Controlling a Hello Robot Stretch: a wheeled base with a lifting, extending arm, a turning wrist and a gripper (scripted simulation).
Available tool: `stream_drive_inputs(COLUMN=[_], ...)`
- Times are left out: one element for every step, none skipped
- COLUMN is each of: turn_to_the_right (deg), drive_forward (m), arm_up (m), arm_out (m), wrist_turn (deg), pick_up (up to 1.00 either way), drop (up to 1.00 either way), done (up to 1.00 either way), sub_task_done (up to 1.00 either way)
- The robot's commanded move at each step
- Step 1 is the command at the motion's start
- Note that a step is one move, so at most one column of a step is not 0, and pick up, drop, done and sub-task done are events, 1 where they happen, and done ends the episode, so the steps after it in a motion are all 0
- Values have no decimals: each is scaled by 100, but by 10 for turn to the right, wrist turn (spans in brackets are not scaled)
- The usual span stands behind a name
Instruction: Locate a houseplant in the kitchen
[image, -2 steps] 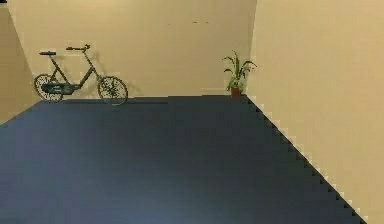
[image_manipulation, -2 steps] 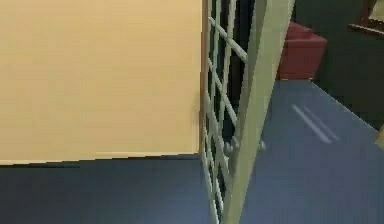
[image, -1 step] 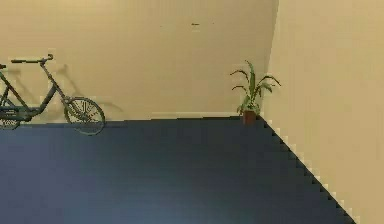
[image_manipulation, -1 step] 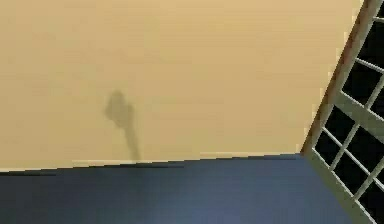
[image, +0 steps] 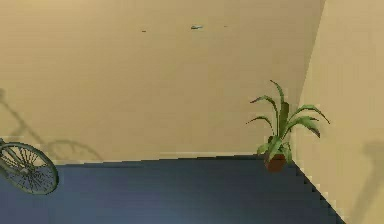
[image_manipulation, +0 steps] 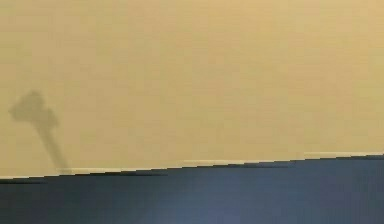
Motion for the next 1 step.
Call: stream_drive_inputs(turn_to_the_right=[30], drive_forward=[0], arm_up=[0], arm_out=[0], wrist_turn=[0], pick_up=[0], drop=[0], done=[0], sub_task_done=[0])
